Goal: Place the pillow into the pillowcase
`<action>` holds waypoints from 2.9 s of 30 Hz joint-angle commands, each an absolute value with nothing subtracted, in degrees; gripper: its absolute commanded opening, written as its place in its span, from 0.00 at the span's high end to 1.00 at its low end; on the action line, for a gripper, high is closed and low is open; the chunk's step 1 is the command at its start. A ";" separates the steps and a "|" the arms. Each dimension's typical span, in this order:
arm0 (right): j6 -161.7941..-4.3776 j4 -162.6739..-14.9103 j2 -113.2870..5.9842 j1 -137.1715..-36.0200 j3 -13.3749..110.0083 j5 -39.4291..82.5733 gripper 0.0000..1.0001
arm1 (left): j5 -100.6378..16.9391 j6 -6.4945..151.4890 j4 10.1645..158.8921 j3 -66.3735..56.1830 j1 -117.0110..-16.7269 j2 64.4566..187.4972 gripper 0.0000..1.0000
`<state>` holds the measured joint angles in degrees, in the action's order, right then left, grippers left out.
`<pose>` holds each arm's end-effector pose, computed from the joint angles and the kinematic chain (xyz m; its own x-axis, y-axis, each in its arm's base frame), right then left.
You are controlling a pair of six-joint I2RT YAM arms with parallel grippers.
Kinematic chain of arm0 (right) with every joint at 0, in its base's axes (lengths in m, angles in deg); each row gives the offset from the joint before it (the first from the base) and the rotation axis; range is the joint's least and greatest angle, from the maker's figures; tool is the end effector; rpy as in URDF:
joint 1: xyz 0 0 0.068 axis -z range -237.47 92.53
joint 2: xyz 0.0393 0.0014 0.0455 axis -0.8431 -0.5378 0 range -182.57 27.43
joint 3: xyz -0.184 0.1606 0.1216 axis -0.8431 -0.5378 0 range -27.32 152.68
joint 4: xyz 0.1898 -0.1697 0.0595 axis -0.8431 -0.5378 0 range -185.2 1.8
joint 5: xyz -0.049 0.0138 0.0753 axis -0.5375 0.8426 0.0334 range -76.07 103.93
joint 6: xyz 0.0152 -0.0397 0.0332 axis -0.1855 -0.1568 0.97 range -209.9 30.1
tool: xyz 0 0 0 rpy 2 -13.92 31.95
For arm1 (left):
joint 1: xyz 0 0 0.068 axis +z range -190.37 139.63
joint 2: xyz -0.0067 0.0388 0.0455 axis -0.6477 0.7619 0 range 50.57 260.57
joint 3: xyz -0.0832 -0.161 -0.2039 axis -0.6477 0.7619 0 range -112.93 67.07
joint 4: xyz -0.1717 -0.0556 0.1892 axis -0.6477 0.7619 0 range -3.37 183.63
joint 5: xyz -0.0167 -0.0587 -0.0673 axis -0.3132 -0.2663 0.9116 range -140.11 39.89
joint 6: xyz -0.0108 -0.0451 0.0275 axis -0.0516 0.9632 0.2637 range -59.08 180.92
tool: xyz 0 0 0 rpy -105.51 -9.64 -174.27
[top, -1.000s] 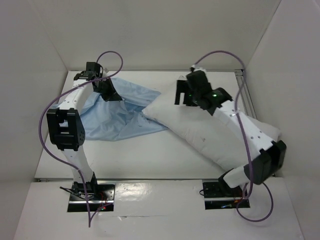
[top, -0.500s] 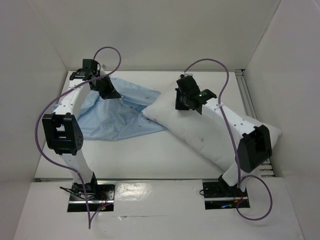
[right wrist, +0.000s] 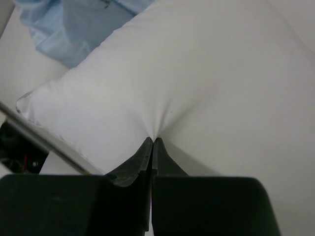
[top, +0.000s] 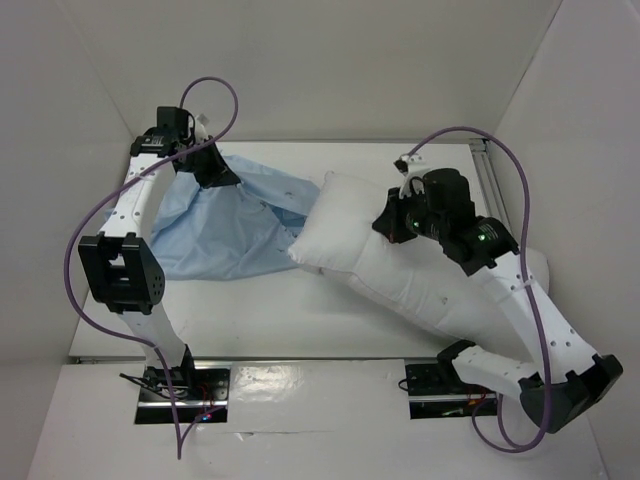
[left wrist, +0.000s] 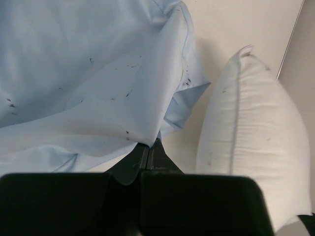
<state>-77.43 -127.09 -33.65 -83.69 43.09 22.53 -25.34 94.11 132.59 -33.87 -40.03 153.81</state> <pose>0.1943 0.1017 0.3896 -0.5517 -0.0338 -0.8334 -0.4450 0.8570 0.2598 0.3986 -0.0125 0.3413 -0.7741 -0.5017 -0.3860 -0.1795 0.7587 -0.6262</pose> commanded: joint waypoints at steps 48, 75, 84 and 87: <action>-89.65 -120.81 -108.01 -100.80 98.45 -3.72 0.43 | -21.81 87.64 137.26 -34.09 -40.63 149.01 1.00; -83.22 -111.05 -86.93 -84.72 77.30 -6.03 1.00 | -22.59 79.55 144.72 -17.57 -55.48 137.41 1.00; -78.75 -111.48 -72.96 -84.19 61.29 -5.48 1.00 | -22.43 83.07 144.73 -12.12 -62.86 132.66 1.00; -78.21 -114.55 -71.19 -83.67 60.23 -5.32 1.00 | -22.43 84.20 144.73 -11.32 -64.18 132.05 1.00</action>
<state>-79.46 -115.14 -73.95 -89.70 61.17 5.66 -23.72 83.38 131.73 -12.82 -63.20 135.52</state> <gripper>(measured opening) 0.010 0.026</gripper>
